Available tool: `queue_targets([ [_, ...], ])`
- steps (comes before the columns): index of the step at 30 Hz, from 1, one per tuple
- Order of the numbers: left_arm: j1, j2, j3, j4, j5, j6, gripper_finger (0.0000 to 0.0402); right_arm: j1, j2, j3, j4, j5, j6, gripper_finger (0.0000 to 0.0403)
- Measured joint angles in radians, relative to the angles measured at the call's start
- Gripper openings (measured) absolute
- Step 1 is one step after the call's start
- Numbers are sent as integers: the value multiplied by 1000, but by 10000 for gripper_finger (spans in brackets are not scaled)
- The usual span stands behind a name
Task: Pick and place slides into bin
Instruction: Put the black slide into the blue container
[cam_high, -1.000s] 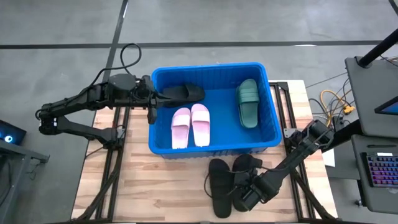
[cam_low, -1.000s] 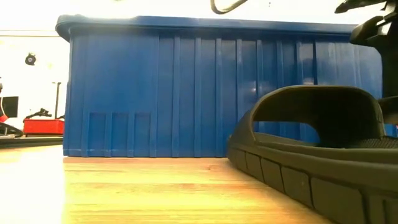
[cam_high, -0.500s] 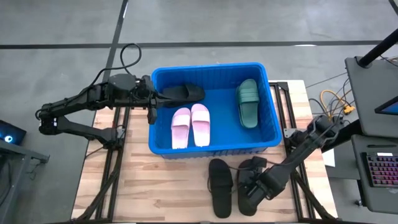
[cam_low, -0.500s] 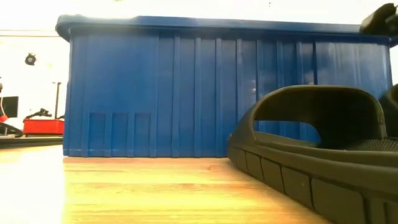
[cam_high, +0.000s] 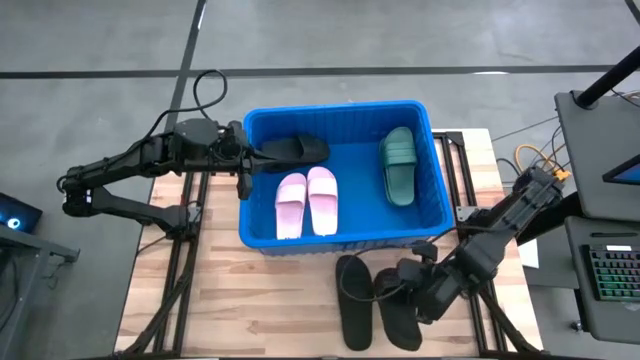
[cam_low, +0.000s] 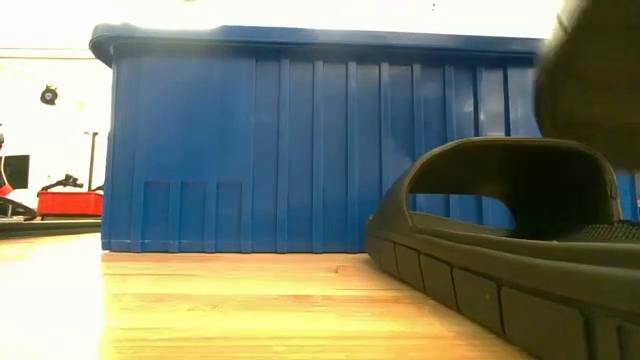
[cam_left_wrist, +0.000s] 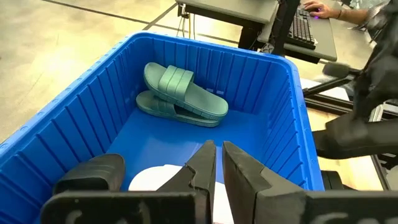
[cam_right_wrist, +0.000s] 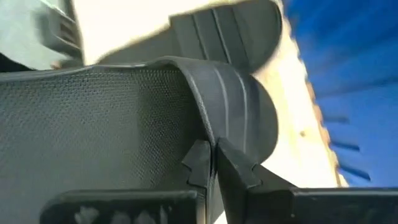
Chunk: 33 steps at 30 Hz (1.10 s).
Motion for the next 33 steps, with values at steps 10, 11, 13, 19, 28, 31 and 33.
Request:
queue_targets([
  [10, 0, 0, 0, 0, 0, 0, 13, -37, -22, 229, 2, 39, -107, 11],
  [11, 0, 0, 0, 1, 0, 0, 13, -47, -20, 258, 4, 39, -127, 11],
  [13, 0, 0, 0, 1, 0, 0, 13, -68, -16, 316, 3, 46, -165, 11],
  [19, 0, 0, 0, 1, 0, 0, 13, -132, -14, 467, 2, 230, -249, 11],
  [28, 0, -1, 0, 0, 0, 0, 13, -274, -14, 607, 1, 351, -490, 11],
  [31, 0, -1, 0, 0, 0, 0, 13, -341, -14, 611, -2, 349, -569, 11],
  [33, 0, -1, 0, 0, 0, 0, 13, -391, -13, 608, -7, 333, -608, 11],
])
